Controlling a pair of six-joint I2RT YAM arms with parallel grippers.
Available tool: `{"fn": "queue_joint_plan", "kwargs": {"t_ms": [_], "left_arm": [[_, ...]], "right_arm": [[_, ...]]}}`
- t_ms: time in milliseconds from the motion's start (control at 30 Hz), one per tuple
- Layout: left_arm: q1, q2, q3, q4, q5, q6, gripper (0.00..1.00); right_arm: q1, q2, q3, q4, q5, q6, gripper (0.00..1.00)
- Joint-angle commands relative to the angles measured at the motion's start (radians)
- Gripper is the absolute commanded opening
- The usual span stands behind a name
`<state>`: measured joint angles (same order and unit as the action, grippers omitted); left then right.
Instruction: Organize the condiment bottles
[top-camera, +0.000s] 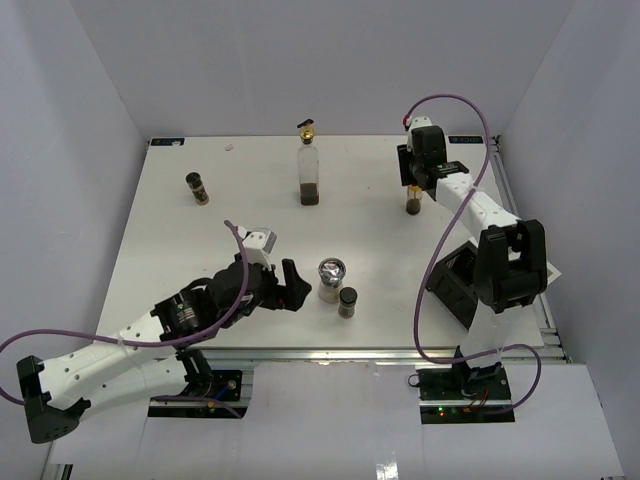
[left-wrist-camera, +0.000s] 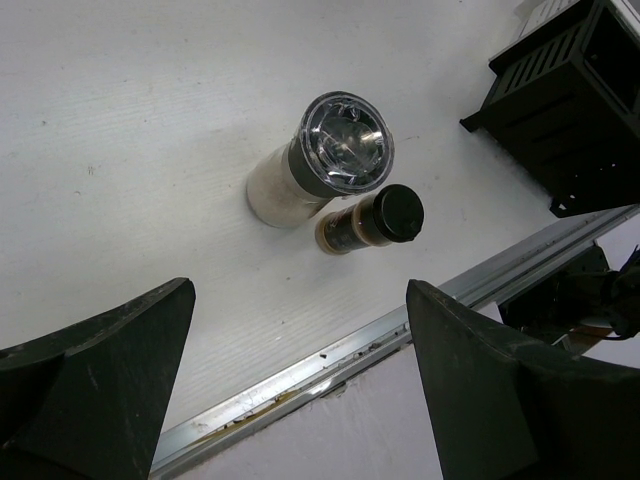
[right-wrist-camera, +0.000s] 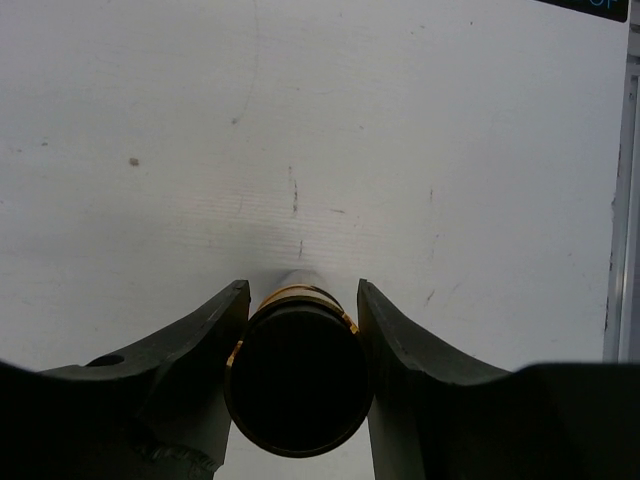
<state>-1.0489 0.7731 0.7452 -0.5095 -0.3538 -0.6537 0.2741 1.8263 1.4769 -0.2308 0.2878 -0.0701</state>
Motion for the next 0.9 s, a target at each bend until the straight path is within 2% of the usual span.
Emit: {"fn": "queue_joint_plan", "kwargs": {"t_ms": [0, 200, 333, 433, 700, 867], "left_arm": [[0.000, -0.005, 0.038, -0.009, 0.006, -0.029, 0.98], [0.000, -0.006, 0.072, -0.029, 0.018, -0.055, 0.98], [0.000, -0.031, 0.066, -0.035, 0.018, -0.070, 0.98], [0.000, -0.036, 0.066, -0.047, 0.013, -0.081, 0.98], [0.000, -0.023, 0.075, -0.058, 0.072, -0.087, 0.98], [0.000, -0.013, 0.111, -0.115, 0.073, -0.071, 0.98]], "right_arm": [[-0.010, -0.187, 0.054, -0.028, 0.012, -0.019, 0.08], [-0.019, -0.391, 0.115, -0.141, 0.043, 0.006, 0.08], [-0.027, -0.496, 0.143, -0.250, 0.166, 0.000, 0.08], [-0.065, -0.576, 0.098, -0.315, 0.277, 0.014, 0.08], [-0.228, -0.770, -0.098, -0.425, 0.322, 0.062, 0.08], [-0.337, -0.864, -0.200, -0.402, 0.337, 0.096, 0.08]]}}
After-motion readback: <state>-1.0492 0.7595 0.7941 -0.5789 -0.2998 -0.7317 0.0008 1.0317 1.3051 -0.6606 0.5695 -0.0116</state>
